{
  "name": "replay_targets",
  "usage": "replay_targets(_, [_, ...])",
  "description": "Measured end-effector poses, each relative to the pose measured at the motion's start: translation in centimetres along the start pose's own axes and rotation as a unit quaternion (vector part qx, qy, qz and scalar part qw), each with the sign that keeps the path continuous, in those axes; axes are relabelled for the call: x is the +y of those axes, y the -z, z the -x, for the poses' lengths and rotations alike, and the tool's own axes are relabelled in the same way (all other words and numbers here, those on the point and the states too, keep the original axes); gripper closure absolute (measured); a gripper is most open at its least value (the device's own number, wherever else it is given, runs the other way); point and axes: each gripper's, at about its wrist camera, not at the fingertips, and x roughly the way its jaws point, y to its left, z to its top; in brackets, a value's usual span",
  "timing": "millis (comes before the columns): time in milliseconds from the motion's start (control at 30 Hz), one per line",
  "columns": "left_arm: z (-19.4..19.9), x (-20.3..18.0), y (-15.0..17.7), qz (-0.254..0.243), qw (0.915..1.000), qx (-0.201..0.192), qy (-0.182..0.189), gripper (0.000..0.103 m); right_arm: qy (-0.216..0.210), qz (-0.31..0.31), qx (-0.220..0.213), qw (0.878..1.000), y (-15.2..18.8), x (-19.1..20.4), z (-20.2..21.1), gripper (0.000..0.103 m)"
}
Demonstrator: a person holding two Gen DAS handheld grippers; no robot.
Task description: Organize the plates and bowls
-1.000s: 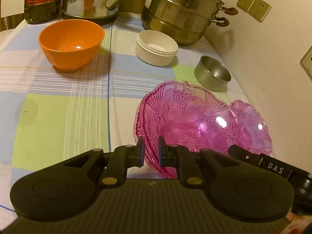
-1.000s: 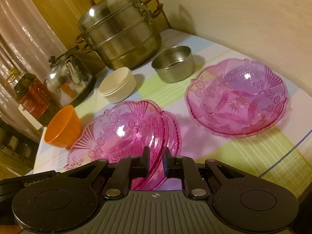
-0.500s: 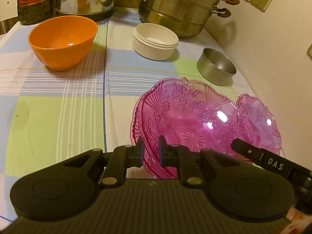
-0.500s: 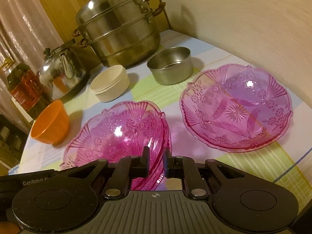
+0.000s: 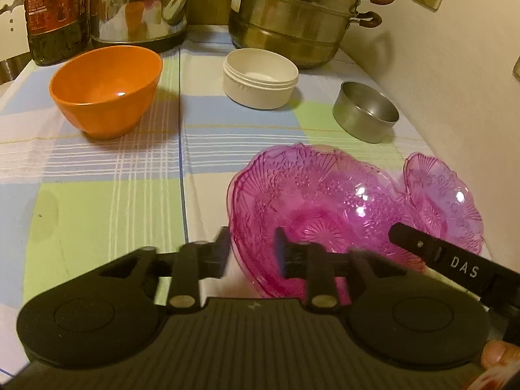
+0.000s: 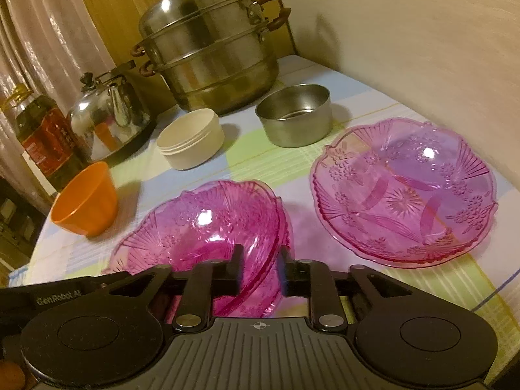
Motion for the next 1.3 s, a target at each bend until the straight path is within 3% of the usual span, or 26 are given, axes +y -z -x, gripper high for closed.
replay_targets(100, [0.2,0.4,0.1,0.006,1.0000,-0.007,-0.001,0.073,0.003,-0.003,-0.002,1.000,0.0,-0.1,0.0,0.052])
replay_targets(133, [0.3,0.5,0.1,0.009,0.9999,-0.008,-0.001,0.073,0.002,-0.004,-0.002,1.000,0.0,-0.2,0.0,0.051])
replay_targets(733, [2.1,-0.3,0.4,0.027,0.9993,-0.023,0.013,0.073,-0.001,-0.003,-0.010,1.000,0.4,-1.2,2.2,0.051])
replay_targets(1300, [3.5,-7.8,1.2,0.016,0.9967,-0.021,0.077,0.073,0.044,-0.025,-0.048,0.998,-0.5,-5.5,7.4,0.051])
